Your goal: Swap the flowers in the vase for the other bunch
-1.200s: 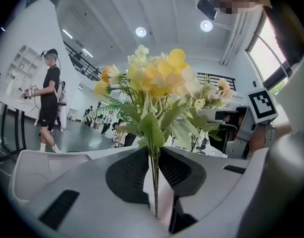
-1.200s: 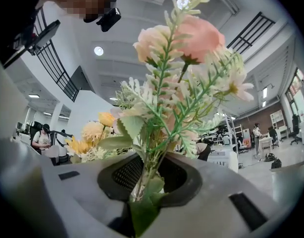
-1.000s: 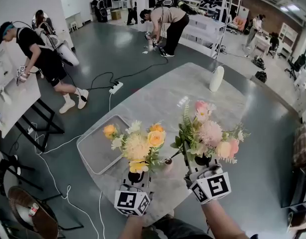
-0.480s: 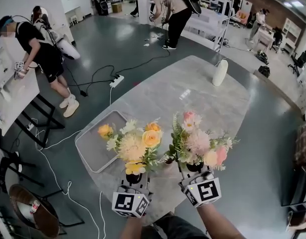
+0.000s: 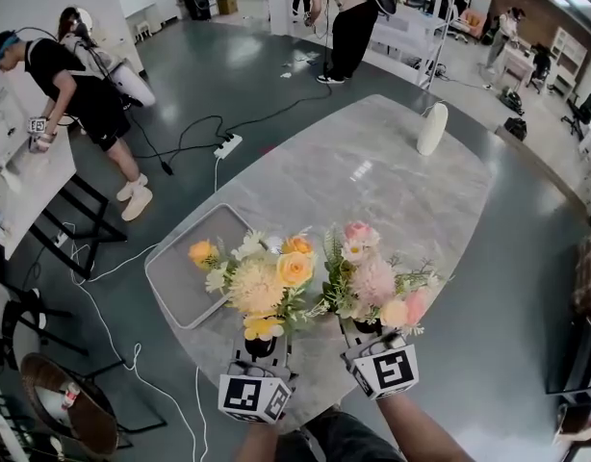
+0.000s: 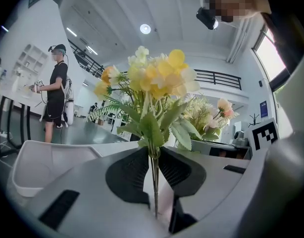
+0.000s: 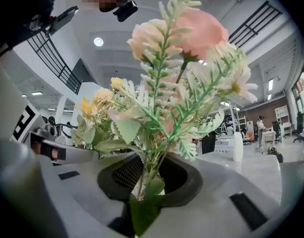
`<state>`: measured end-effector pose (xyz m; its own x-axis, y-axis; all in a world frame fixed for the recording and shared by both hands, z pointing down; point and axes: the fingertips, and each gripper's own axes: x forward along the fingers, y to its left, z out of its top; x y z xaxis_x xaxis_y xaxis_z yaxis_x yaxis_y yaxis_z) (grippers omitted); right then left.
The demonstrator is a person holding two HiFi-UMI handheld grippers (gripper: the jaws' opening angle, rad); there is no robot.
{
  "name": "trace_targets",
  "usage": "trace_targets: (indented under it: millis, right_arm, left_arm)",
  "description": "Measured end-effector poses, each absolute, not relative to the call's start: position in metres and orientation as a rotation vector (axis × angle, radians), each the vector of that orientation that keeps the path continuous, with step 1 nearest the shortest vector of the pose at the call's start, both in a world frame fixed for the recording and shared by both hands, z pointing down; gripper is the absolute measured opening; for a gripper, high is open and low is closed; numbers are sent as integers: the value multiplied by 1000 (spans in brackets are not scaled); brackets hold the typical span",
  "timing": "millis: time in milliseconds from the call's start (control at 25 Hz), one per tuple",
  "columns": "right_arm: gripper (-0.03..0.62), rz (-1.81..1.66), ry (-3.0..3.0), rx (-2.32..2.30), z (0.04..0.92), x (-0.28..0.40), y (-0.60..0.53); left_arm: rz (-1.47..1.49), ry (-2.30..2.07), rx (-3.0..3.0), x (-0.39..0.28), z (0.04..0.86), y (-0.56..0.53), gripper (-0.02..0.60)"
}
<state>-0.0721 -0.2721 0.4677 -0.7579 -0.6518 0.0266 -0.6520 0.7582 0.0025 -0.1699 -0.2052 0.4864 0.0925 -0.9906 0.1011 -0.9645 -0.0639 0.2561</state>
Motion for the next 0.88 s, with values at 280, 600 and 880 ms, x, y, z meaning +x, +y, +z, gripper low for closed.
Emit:
trace_targets:
  millis: [280, 600, 880]
  right_arm:
    - [101, 0, -2903, 1061, 476, -73, -270]
    - [111, -4, -2907, 1027, 475, -75, -269]
    - [160, 13, -2885, 1007, 475, -76, -266]
  left_arm:
    - [-151, -1949, 2100, -168, 488, -203, 72]
    - [-147, -1943, 2096, -169, 487, -203, 72]
    - [-156, -1935, 2101, -169, 486, -203, 72]
